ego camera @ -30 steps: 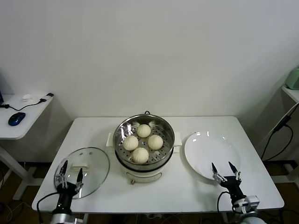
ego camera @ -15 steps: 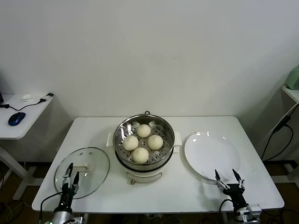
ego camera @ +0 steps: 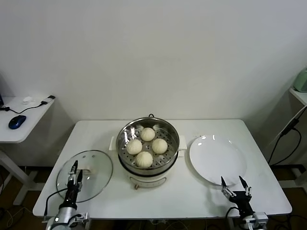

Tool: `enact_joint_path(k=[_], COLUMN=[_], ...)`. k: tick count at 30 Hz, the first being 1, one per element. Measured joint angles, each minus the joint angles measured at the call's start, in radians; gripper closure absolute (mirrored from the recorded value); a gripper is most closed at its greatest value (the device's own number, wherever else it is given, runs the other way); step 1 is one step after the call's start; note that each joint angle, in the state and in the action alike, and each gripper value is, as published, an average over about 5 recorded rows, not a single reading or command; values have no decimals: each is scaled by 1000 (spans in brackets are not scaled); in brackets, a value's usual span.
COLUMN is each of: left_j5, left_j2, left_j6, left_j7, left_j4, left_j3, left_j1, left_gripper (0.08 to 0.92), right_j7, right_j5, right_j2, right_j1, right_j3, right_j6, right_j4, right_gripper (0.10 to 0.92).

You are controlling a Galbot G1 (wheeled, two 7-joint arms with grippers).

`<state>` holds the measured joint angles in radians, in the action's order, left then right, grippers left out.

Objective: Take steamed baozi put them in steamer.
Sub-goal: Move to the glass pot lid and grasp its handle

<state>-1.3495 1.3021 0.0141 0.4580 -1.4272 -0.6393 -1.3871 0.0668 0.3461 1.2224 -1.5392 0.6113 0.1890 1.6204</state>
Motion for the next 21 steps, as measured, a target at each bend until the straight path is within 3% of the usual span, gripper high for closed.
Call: enact_joint_path(k=[10,21], left_j5=[9,12], left_j2=[1,8], left_j6=[-4,-3], left_j7=[-21,-31], left_j4=[34,66], left_j3=[8,11], left_j1=[27,49], left_gripper=[358,675], right_j7=[2,4], right_j5=[-9,-18], right_j2=[7,22], right_j1=[-4,-2], right_j3=[1,-1], right_j6=[2,2], right_j4=[-1,1], right_gripper=[203,203])
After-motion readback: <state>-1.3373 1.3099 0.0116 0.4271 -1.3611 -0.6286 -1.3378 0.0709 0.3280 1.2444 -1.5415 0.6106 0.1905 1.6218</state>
